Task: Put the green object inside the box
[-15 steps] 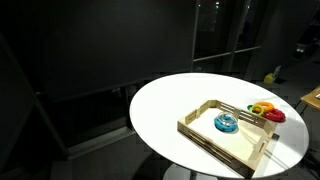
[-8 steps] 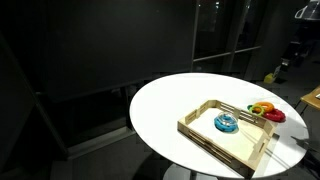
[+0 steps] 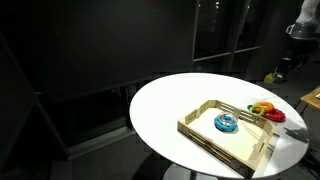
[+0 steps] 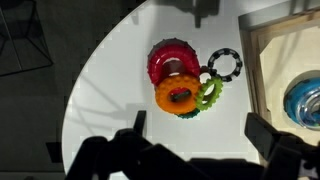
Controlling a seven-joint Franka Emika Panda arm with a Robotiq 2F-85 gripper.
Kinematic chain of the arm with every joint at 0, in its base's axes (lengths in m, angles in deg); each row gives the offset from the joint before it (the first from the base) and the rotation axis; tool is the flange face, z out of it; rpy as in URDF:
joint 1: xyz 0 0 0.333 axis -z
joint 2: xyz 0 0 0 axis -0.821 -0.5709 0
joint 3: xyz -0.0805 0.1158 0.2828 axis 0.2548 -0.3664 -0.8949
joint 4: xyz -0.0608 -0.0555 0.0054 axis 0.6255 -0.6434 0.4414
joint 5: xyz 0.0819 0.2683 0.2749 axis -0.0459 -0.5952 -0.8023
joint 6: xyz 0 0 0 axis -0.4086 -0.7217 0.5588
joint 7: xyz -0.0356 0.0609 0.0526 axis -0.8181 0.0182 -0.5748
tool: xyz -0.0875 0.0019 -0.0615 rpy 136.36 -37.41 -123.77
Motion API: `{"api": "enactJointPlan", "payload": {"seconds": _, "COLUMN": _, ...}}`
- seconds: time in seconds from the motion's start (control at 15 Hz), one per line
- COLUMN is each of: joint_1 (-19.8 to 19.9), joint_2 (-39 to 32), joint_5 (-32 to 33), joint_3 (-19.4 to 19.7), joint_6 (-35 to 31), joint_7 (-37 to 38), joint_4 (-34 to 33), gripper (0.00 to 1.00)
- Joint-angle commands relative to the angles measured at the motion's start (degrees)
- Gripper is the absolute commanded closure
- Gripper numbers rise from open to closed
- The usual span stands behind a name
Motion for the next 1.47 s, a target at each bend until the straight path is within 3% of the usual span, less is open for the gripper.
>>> {"api": "enactJointPlan", "payload": {"seconds": 0.0, "joint_1": 0.6, "joint_2": -0.3, "joint_5": 0.0, "joint_3": -0.6, "joint_6": 0.1, "joint_7": 0.0, "joint_4": 0.0, "gripper": 0.0}}
{"api": "enactJointPlan", "payload": {"seconds": 0.47, "joint_1": 0.6, "joint_2": -0.4, "joint_5": 0.0, "joint_3": -0.6, "joint_6": 0.1, "joint_7": 0.0, "joint_4": 0.0, "gripper": 0.0}}
{"api": "enactJointPlan", "payload": {"seconds": 1.4, "joint_1": -0.9, "joint_2": -13.9, "joint_5": 4.7, "joint_3": -2.0, "joint_6": -0.1, "joint_7": 9.0, "joint_4": -5.8, "gripper": 0.0}}
